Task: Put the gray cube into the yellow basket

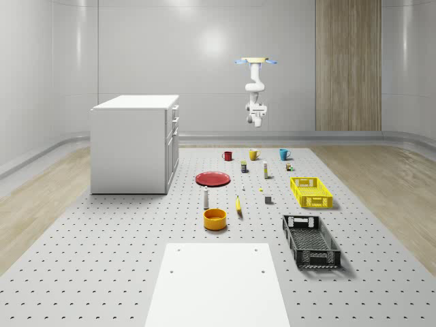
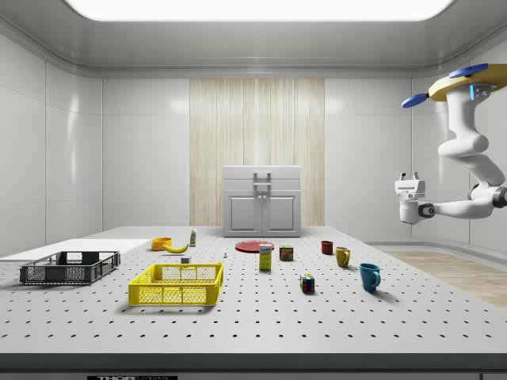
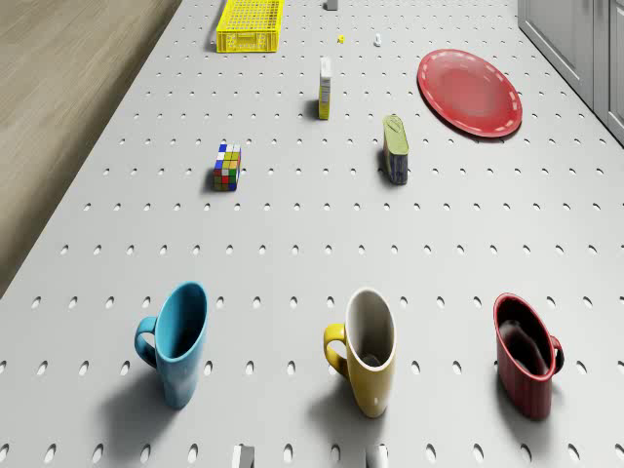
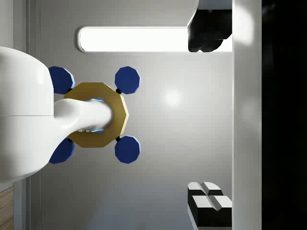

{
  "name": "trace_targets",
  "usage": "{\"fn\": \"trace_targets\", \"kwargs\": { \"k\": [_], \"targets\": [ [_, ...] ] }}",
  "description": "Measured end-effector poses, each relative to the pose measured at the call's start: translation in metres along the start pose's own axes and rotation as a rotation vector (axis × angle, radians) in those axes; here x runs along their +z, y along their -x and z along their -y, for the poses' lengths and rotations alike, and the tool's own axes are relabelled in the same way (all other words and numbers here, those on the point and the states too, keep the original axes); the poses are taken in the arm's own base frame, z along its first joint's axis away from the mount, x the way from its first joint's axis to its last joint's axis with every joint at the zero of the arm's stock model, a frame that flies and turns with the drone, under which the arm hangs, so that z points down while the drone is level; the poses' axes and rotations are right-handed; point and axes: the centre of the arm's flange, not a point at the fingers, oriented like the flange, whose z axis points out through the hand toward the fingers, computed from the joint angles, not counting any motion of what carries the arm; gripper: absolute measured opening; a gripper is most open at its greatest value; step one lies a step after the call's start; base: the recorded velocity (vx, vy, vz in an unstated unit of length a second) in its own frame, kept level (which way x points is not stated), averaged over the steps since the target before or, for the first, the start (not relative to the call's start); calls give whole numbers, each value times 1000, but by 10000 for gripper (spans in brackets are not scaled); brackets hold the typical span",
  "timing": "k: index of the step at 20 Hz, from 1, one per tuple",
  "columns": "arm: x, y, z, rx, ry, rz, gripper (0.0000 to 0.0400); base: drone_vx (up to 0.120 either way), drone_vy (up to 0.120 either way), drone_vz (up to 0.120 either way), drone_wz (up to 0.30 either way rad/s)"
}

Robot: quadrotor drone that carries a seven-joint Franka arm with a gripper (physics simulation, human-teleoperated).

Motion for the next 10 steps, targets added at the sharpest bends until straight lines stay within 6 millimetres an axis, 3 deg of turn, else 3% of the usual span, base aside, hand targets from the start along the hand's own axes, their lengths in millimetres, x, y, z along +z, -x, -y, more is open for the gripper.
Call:
{"fn": "trace_targets", "kwargs": {
  "k": [3, 10],
  "targets": [
    [-23, 2, -2, 0, -2, -2, 400, 120, -120, 0, 0],
    [-66, 1, -1, 0, -6, -6, 400, 120, 0, 0, 0]
  ]
}}
